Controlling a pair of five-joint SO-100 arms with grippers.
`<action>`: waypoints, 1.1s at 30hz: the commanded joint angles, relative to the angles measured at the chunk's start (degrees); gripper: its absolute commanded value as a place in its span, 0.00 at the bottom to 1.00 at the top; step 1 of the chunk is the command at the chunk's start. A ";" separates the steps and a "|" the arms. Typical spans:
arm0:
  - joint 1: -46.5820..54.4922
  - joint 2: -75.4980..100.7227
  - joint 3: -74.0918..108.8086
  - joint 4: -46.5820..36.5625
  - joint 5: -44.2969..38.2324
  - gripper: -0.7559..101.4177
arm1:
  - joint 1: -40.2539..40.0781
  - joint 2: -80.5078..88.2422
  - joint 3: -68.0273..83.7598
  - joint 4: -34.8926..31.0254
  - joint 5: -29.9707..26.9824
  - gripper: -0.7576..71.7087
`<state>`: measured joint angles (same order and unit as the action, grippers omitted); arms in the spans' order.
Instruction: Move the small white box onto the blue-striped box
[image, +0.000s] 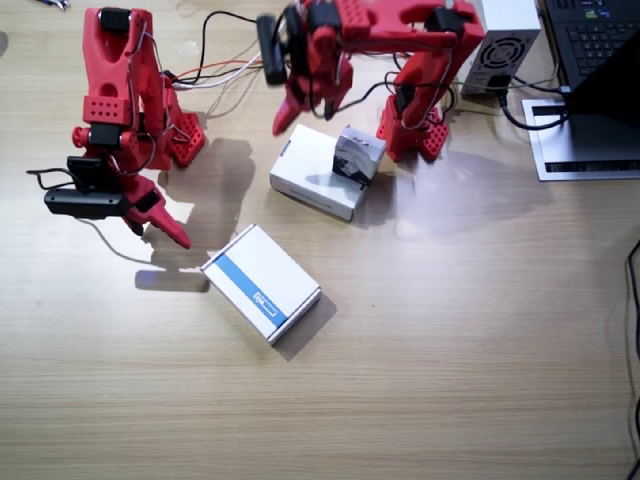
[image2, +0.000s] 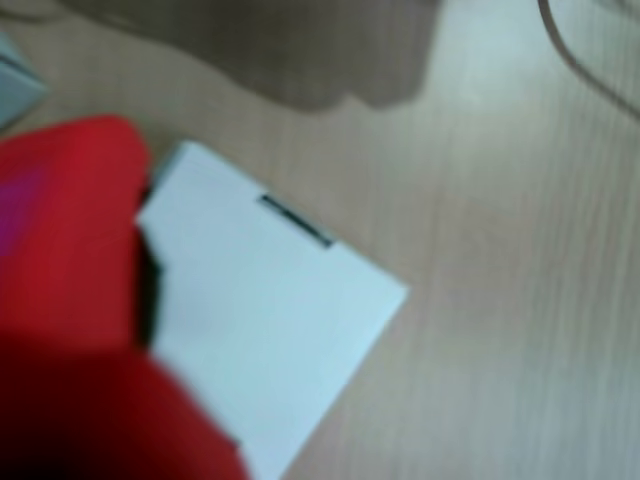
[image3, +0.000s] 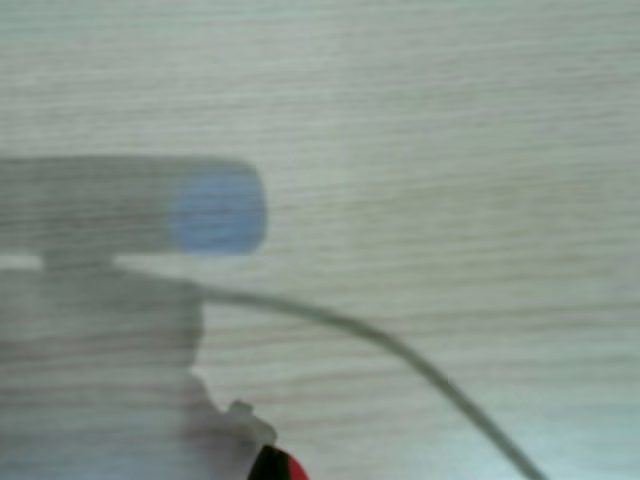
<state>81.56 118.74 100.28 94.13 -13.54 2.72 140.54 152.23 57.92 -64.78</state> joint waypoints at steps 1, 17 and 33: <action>-11.25 1.85 -12.13 2.11 25.31 0.29 | -2.99 4.57 -1.49 2.81 2.11 0.94; -45.44 30.06 24.96 1.93 96.24 0.42 | -8.00 12.66 -2.20 12.57 13.45 0.95; -15.12 15.56 25.93 0.70 77.70 0.39 | -7.12 12.39 1.58 7.91 15.91 0.96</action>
<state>62.31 136.23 127.35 94.75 66.01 -5.80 152.23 153.90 67.59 -48.43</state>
